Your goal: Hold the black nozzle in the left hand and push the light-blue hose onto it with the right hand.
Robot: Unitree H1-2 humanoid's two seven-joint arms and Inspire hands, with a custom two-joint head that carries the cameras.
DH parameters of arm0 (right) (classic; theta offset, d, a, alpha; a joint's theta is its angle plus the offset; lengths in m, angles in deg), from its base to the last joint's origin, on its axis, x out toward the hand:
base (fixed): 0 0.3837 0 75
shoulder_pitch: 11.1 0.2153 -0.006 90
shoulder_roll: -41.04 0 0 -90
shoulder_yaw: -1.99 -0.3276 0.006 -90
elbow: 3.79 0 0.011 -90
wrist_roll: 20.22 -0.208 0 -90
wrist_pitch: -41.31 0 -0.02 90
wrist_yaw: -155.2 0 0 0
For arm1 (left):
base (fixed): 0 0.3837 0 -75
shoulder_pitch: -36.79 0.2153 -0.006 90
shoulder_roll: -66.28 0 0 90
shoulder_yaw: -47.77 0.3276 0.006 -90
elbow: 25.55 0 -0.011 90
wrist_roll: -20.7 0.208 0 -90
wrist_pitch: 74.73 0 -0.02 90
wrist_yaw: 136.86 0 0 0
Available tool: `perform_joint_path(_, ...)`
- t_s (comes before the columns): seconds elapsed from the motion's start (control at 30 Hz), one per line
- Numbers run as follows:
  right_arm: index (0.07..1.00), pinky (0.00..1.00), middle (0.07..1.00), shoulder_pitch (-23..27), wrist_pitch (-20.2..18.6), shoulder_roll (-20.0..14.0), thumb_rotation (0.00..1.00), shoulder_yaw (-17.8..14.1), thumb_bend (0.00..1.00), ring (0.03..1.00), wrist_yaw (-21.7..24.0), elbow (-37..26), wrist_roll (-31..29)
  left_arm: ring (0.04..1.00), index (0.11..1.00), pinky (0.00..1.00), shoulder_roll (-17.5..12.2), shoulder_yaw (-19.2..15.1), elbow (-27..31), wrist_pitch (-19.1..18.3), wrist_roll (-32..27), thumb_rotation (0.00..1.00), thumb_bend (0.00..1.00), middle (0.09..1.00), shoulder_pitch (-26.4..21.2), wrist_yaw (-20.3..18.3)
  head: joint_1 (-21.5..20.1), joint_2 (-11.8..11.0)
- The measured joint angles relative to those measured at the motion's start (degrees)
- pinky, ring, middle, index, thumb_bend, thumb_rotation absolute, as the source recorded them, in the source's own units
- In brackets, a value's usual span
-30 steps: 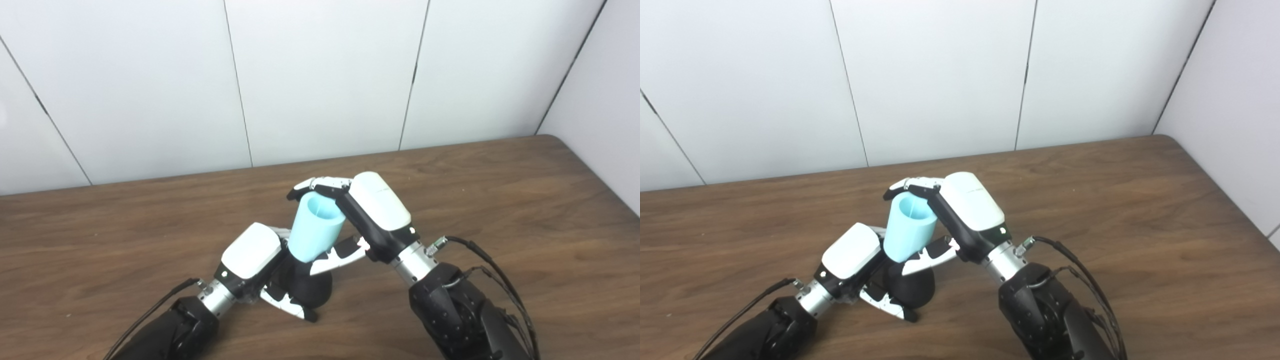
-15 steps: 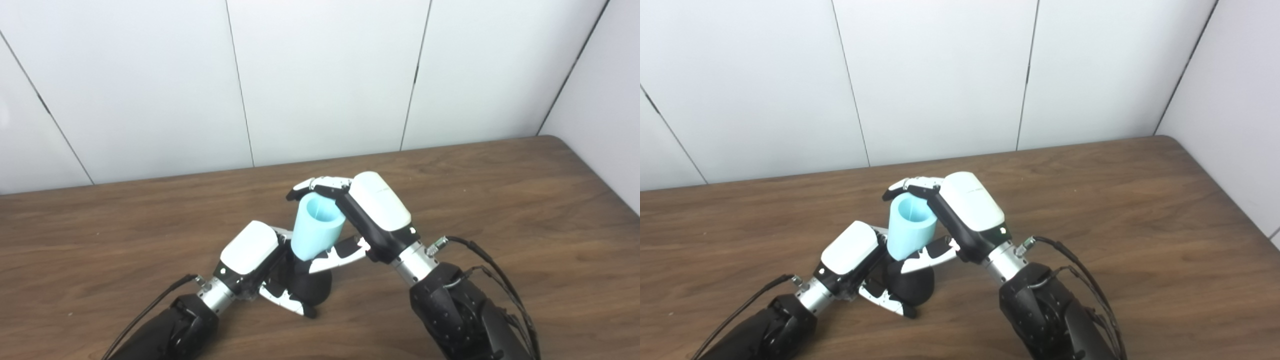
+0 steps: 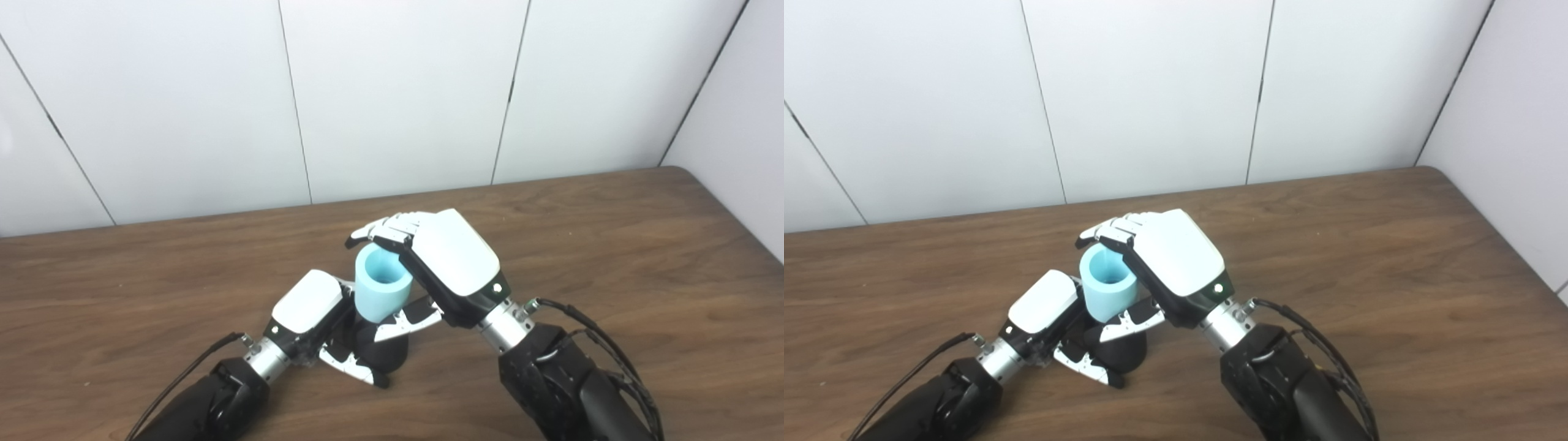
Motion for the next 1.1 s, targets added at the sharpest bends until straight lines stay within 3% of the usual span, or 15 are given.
perform_joint_path(0.2, 0.683, 0.57, 0.703, 0.0, 0.1, 0.0, 0.48, 0.0, 0.87, 0.67, -0.4, 0.0, 1.4, 0.324, 0.491, 0.27, 0.0, -0.1, 0.0, 0.1, -0.1, 0.0, 0.52, 0.476, 0.0, -0.2, 0.1, 0.0)
perform_joint_path(0.3, 0.683, 0.56, 0.702, 0.0, 0.1, 0.0, 0.48, 0.0, 0.87, 0.668, -0.6, 0.0, 1.5, 0.331, 0.535, 0.27, 0.0, -0.1, 0.0, 0.1, -0.1, 0.0, 0.51, 0.424, 0.0, -0.2, 0.0, 0.0)
perform_joint_path(0.4, 0.695, 0.57, 0.713, 0.0, 0.1, 0.0, 0.52, 0.0, 0.88, 0.68, -0.6, 0.1, 1.5, 0.308, 0.503, 0.25, 0.0, -0.1, 0.0, 0.1, -0.2, 0.0, 0.52, 0.459, 0.0, -0.3, -0.1, 0.0)
perform_joint_path(0.73, 0.879, 0.81, 0.913, -0.3, 0.1, 0.0, 0.7, -0.1, 0.95, 0.898, -0.4, -0.1, 0.4, 0.266, 0.488, 0.21, 0.1, -0.1, -0.2, 0.2, -0.6, 0.0, 0.52, 0.475, -0.1, -0.4, -0.3, -0.4)
perform_joint_path(1.1, 0.903, 0.89, 0.94, -0.4, 0.1, 0.0, 0.72, -0.1, 0.93, 0.942, 3.4, -2.5, 0.5, 0.279, 0.489, 0.22, 0.3, -0.2, -0.5, 0.6, -0.8, 0.0, 0.52, 0.475, -0.2, -0.8, -0.3, -0.7)
